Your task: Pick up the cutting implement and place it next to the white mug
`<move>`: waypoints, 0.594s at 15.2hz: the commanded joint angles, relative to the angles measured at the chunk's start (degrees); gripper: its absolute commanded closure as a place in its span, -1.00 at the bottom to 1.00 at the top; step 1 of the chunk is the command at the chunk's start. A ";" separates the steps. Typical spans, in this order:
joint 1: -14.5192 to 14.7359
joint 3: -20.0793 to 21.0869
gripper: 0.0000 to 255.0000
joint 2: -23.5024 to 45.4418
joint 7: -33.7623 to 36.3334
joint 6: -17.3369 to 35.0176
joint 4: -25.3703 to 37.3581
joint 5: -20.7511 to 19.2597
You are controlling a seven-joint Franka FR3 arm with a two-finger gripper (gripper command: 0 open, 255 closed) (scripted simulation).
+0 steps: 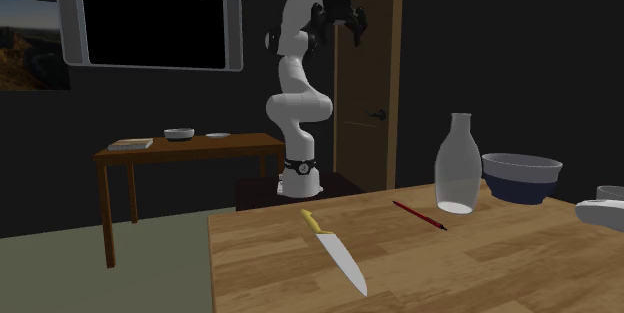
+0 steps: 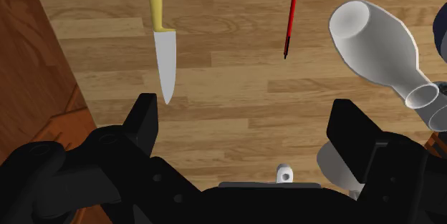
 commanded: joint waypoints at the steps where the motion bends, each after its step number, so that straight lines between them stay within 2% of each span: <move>1: 0.00 0.00 -1.00 0.00 0.00 0.00 0.00 0.00; 9: -0.01 -4.44 -1.00 4.11 -6.86 13.77 -11.13 -1.10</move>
